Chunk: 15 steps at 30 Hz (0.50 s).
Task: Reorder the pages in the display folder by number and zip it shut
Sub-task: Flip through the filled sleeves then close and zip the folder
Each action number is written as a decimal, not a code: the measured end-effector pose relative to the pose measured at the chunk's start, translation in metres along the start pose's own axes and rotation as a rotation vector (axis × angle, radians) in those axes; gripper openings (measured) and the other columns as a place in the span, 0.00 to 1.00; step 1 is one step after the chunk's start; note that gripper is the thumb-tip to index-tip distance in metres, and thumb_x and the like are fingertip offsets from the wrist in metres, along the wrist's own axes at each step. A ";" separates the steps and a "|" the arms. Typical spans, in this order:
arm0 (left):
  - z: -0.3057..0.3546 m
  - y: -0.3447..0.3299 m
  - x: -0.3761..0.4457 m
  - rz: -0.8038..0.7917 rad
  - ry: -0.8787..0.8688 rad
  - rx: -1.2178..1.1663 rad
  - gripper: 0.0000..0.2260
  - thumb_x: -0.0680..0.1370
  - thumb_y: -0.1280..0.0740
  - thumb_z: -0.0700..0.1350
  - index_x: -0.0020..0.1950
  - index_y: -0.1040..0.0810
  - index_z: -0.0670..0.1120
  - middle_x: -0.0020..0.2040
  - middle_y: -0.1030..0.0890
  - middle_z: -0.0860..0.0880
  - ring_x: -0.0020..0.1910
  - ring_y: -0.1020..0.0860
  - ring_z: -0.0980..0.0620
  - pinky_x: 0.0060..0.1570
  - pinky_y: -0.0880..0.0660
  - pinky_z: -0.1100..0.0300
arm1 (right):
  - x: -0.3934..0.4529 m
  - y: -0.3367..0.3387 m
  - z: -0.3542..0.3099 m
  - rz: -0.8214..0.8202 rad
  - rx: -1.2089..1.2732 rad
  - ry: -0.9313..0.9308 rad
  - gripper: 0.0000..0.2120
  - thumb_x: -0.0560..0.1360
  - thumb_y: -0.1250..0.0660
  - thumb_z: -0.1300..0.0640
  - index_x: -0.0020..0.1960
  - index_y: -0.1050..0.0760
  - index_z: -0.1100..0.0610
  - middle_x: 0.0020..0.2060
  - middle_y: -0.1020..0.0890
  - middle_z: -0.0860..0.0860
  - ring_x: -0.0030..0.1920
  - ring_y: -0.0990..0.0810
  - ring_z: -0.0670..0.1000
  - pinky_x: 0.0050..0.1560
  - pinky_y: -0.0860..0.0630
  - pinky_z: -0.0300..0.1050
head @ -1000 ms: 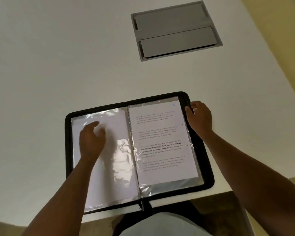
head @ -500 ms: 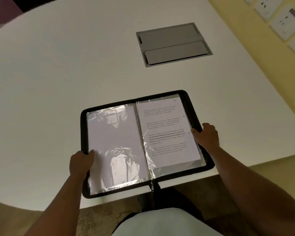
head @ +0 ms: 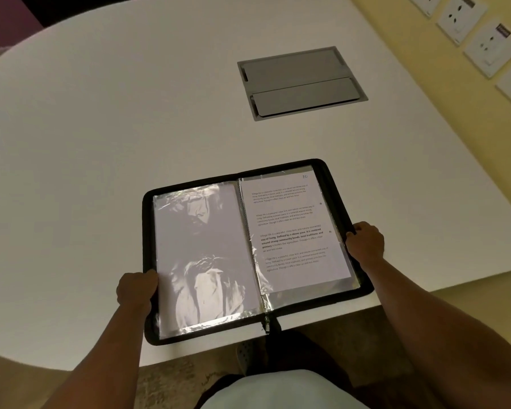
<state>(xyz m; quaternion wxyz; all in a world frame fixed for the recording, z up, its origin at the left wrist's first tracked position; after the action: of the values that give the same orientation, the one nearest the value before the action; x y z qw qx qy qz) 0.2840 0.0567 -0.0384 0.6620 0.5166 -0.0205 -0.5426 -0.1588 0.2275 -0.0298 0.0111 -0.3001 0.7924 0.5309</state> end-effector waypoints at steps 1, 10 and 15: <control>0.001 0.000 0.003 -0.003 -0.014 -0.029 0.10 0.74 0.32 0.43 0.36 0.25 0.39 0.37 0.23 0.40 0.43 0.21 0.37 0.50 0.23 0.47 | 0.001 0.001 -0.001 0.007 0.007 0.008 0.11 0.78 0.36 0.63 0.59 0.23 0.65 0.54 0.19 0.62 0.54 0.20 0.62 0.46 0.29 0.42; 0.039 -0.009 0.019 -0.018 -0.100 -0.097 0.09 0.75 0.28 0.47 0.46 0.21 0.42 0.43 0.20 0.40 0.45 0.22 0.39 0.53 0.23 0.47 | 0.026 -0.006 -0.031 -0.115 -0.163 0.083 0.48 0.61 0.29 0.27 0.67 0.33 0.60 0.59 0.28 0.60 0.61 0.28 0.60 0.58 0.25 0.54; 0.055 -0.016 0.026 -0.016 -0.113 -0.127 0.09 0.76 0.29 0.46 0.50 0.20 0.41 0.47 0.19 0.41 0.48 0.21 0.39 0.55 0.23 0.46 | 0.037 -0.011 -0.041 -0.054 -0.326 0.194 0.57 0.61 0.27 0.30 0.76 0.47 0.60 0.66 0.33 0.62 0.65 0.33 0.60 0.63 0.31 0.52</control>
<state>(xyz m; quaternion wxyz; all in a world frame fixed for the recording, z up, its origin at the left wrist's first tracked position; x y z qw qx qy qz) 0.2514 0.0026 -0.0379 0.6868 0.4422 -0.0195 -0.5765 -0.1714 0.1730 -0.0336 -0.0999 -0.3691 0.6850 0.6201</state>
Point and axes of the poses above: each hand's wrist, its own x-axis towards the middle knuckle, its own y-axis out of the back of the hand, z = x × y, the point moved 1 cm from there along x, towards the middle knuckle
